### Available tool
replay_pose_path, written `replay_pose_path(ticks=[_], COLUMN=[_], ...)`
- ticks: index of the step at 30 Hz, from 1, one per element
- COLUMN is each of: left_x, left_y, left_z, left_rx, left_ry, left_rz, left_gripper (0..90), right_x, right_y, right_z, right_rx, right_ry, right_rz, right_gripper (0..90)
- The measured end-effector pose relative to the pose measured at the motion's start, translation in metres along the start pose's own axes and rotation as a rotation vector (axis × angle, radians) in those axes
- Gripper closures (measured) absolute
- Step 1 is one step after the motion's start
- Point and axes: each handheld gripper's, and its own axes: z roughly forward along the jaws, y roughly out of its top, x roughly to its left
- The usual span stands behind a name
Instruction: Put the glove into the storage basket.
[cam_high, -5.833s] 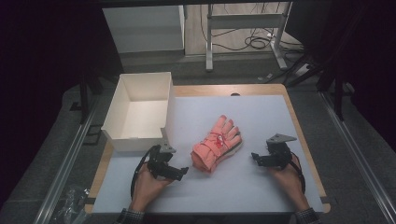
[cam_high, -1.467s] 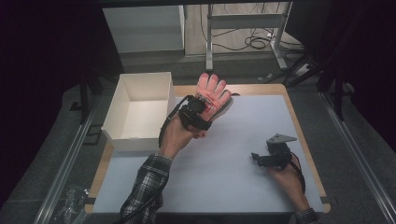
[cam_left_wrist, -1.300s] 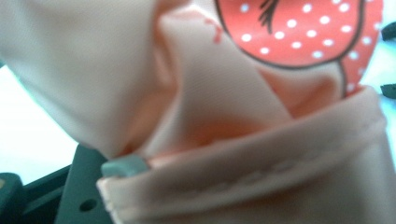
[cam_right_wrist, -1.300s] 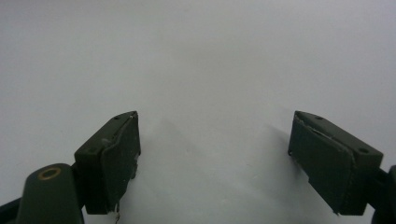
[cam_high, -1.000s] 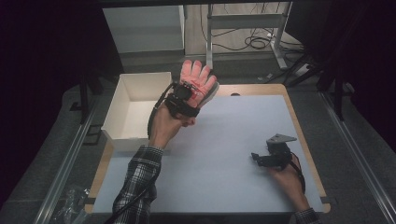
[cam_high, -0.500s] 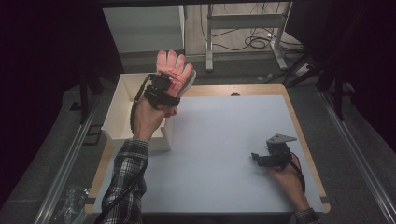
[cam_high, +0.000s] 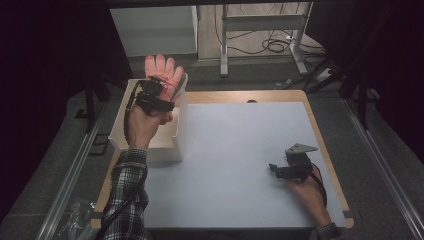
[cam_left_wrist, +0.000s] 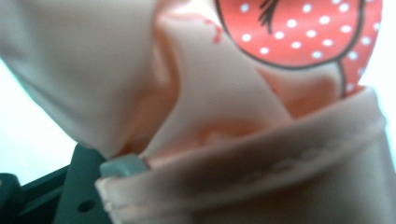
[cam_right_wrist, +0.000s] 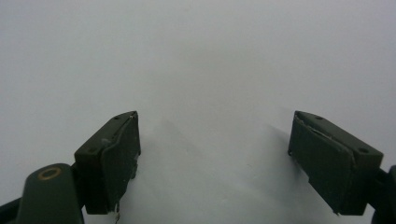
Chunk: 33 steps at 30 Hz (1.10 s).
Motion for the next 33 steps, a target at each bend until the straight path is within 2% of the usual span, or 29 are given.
replay_pose_path(ticks=[7, 14, 22, 29, 33], left_x=[0.012, 0.019, 0.021, 0.02, 0.019], left_y=[-0.01, -0.023, -0.035, -0.04, -0.041], left_z=[0.012, 0.033, 0.059, 0.078, 0.092], left_rx=[0.016, 0.045, 0.095, 0.132, 0.169], left_ry=[0.012, 0.012, 0.013, 0.011, 0.01], left_rz=[-0.034, -0.063, -0.079, -0.093, -0.097], left_gripper=[37.5, 37.3, 37.2, 36.8, 36.5], right_x=[0.0, 0.0, 0.0, 0.0, 0.0], right_y=[0.0, 0.0, 0.0, 0.0, 0.0], right_z=[0.0, 0.0, 0.0, 0.0, 0.0], right_rx=[0.0, 0.0, 0.0, 0.0, -0.001], right_ry=[0.0, 0.0, 0.001, 0.001, 0.001], right_rz=[0.0, 0.0, 0.0, 0.0, 0.0], right_gripper=[17.0, 17.0, 17.0, 17.0, 17.0])
